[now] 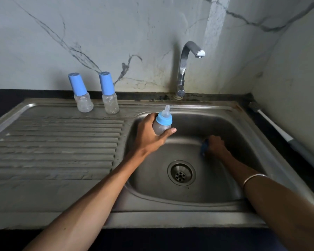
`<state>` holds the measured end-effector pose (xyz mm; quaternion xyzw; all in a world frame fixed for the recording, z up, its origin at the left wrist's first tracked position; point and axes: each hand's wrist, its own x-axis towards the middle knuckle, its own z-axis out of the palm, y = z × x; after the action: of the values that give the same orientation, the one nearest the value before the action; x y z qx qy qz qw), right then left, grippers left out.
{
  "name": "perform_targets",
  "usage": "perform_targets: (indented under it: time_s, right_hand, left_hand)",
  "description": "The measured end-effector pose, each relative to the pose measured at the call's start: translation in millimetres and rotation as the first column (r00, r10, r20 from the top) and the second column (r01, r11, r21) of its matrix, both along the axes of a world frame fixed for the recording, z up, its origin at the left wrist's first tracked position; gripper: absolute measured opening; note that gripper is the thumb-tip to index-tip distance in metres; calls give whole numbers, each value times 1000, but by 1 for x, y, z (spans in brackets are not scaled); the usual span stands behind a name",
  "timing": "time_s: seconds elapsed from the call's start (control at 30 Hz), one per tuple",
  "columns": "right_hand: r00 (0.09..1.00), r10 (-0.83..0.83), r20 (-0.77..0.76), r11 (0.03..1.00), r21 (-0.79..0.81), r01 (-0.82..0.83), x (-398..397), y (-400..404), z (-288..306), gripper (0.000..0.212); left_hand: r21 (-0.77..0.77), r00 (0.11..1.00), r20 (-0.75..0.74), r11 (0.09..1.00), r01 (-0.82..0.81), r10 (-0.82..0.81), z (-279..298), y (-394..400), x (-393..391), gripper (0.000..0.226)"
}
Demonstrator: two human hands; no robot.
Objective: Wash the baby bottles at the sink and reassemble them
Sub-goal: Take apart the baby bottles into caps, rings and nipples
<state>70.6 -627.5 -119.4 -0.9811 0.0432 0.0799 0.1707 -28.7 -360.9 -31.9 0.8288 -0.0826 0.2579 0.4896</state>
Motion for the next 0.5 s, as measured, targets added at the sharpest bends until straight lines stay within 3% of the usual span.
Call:
perform_targets:
  time_s: [0.27, 0.5]
  right_hand:
    - [1000, 13, -28, 1000, -21, -13, -1, -3, -10, 47]
    - [996, 1, -93, 998, -63, -7, -5, -1, -10, 58]
  left_hand:
    - [6, 1000, -1, 1000, 12, -12, 1, -1, -2, 47]
    - [22, 1000, -7, 1000, 6, -6, 2, 0, -2, 50]
